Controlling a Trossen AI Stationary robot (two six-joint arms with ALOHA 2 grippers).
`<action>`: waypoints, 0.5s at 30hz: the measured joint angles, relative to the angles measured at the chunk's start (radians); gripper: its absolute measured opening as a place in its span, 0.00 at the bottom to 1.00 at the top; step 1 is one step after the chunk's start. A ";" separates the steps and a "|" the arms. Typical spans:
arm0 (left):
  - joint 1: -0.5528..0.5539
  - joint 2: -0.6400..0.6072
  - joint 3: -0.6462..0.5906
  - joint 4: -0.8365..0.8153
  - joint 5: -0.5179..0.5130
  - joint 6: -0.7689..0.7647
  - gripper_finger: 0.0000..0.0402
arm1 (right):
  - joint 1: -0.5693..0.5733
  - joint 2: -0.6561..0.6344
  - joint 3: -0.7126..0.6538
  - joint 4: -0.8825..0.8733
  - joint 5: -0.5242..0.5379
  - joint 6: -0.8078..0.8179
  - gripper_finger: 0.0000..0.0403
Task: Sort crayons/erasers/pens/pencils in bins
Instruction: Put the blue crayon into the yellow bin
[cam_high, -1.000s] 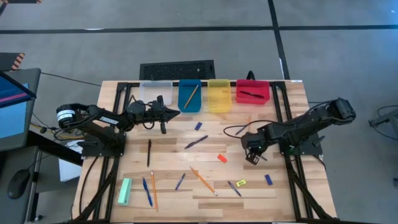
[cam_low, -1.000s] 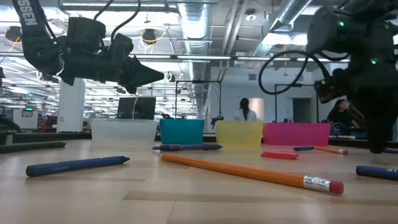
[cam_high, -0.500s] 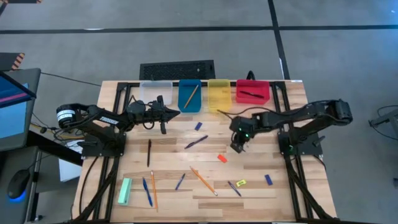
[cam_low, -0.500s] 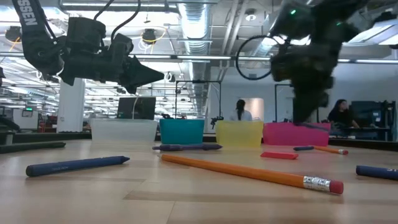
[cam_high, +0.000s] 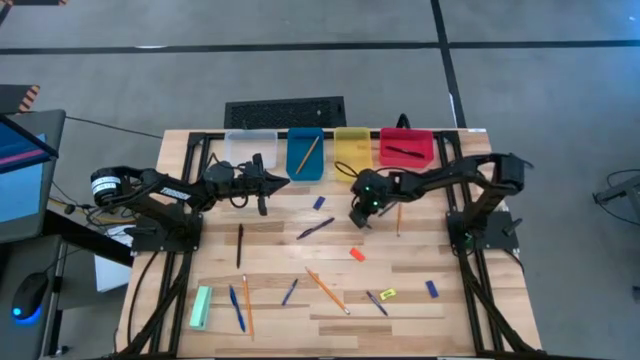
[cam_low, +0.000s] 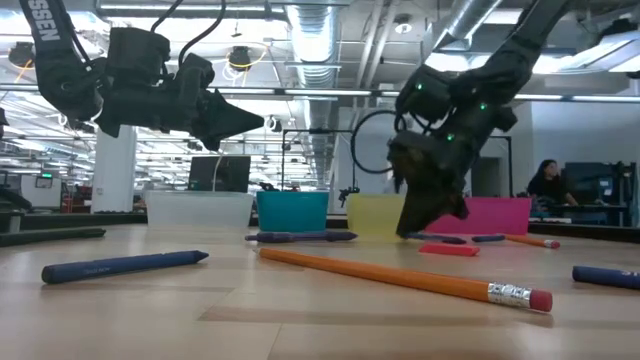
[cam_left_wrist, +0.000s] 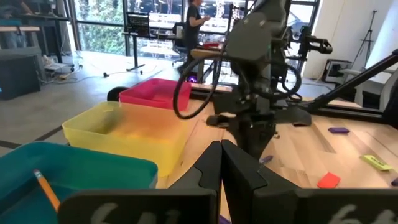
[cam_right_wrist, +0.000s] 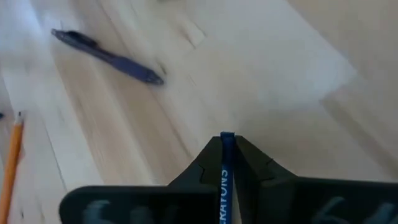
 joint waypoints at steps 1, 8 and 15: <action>0.000 0.000 0.000 -0.003 0.000 0.000 0.00 | -0.004 0.011 0.003 0.013 -0.009 0.000 0.09; 0.000 0.000 0.000 -0.004 0.000 0.000 0.00 | 0.011 0.005 0.050 0.012 -0.003 -0.047 0.16; 0.000 0.000 0.000 -0.004 0.001 0.001 0.00 | 0.018 -0.043 0.081 0.004 -0.004 -0.090 0.34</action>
